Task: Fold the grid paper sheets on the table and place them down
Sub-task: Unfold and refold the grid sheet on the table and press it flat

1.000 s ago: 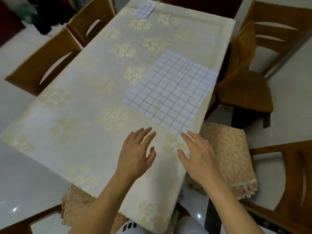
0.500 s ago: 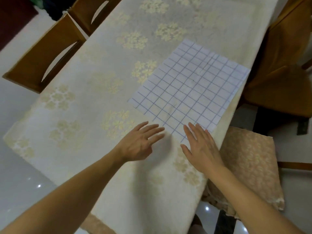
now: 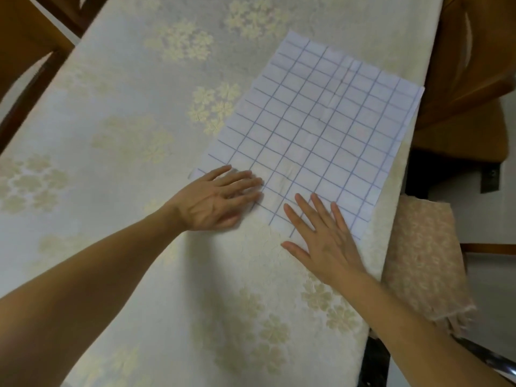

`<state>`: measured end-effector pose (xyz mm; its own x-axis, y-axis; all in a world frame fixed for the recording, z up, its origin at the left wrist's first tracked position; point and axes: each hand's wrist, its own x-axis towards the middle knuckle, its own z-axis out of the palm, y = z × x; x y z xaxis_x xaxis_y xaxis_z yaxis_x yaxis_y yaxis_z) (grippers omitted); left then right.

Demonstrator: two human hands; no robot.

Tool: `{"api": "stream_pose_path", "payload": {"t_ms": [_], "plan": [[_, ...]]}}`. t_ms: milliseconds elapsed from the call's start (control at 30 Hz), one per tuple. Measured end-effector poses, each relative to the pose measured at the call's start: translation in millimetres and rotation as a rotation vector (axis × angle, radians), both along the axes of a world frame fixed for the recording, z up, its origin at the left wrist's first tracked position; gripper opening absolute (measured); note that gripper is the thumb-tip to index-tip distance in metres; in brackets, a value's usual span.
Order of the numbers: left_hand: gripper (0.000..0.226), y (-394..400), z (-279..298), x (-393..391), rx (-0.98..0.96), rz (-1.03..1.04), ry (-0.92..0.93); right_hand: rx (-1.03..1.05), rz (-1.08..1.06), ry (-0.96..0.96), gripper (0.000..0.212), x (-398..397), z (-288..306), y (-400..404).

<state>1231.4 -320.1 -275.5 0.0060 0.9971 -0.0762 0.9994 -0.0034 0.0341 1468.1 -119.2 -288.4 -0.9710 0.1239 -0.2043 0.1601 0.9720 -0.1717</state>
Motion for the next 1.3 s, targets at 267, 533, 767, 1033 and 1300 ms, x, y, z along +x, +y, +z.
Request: {"api": "stream_pose_path", "payload": {"t_ms": [267, 533, 767, 1033, 1300], "plan": [[0.054, 1.6, -17.0, -15.3, 0.129, -0.084, -0.034, 0.006, 0.008, 0.196, 0.060, 2.0, -11.0, -0.1], [0.044, -2.4, -17.8, -12.6, 0.114, -0.073, -0.016, 0.058, 0.045, 0.448, 0.035, 2.9, -20.8, -6.0], [0.059, 1.2, -16.8, -6.9, 0.101, 0.011, -0.047, 0.036, 0.025, 0.503, 0.027, 5.1, -24.3, -10.1], [0.044, -12.3, -12.7, 27.5, 0.144, 0.097, -0.071, 0.087, -0.034, 0.433, 0.043, 21.6, -15.2, -21.6], [0.039, -56.9, 6.8, 115.9, 0.218, 0.320, -0.134, 0.072, 0.023, 0.274, 0.075, 89.2, 12.1, -40.7]]}}
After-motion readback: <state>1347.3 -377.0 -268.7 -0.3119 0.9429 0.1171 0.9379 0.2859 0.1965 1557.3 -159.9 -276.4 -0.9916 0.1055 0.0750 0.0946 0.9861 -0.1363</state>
